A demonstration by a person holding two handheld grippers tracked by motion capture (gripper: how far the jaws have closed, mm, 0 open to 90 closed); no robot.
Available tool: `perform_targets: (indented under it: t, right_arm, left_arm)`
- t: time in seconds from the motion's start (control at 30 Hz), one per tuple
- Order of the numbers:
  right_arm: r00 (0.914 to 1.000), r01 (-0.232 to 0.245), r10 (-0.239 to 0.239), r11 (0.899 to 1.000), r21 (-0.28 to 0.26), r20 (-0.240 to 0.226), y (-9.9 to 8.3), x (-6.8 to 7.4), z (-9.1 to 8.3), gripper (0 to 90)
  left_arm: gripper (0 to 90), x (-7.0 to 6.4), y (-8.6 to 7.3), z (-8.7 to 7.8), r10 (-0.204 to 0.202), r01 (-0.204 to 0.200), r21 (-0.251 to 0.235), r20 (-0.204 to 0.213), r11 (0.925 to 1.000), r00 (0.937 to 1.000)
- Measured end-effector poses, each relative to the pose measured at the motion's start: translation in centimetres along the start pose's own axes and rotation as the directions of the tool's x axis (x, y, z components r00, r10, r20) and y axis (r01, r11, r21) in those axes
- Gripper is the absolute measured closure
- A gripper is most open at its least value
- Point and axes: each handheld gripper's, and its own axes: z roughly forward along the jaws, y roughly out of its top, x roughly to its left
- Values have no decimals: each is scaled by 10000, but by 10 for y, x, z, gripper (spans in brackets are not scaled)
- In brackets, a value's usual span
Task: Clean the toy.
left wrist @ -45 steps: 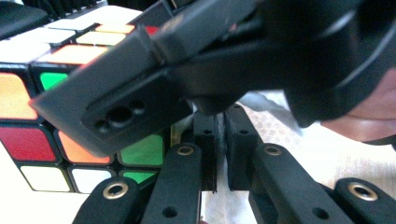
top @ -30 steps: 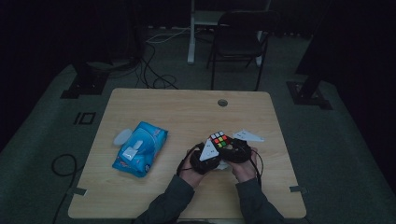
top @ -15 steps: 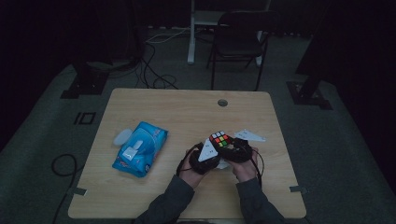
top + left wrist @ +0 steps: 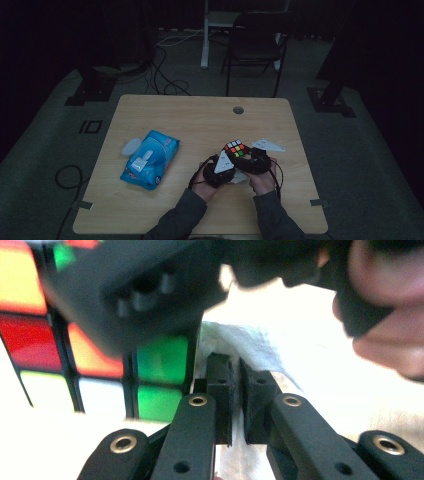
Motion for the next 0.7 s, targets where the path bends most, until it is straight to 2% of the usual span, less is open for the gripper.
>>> perform_targets:
  t: [0.3, 0.57, 0.7]
  right_arm:
    - [9999, -12, 13, 10000, 39, -166, 2, -2, -2, 338]
    - [9996, 34, -31, 9999, 95, -296, 2, -1, -2, 338]
    - [9994, -1, 5, 9999, 105, -332, 3, -2, -3, 338]
  left_arm:
    - [857, 3, -9, 1, 272, -250, 483, -461, 9985, 9986]
    - [858, 13, -14, -6, -80, 109, 434, -661, 9990, 9978]
    - [861, 19, -18, -11, -427, 449, 267, -774, 9986, 9961]
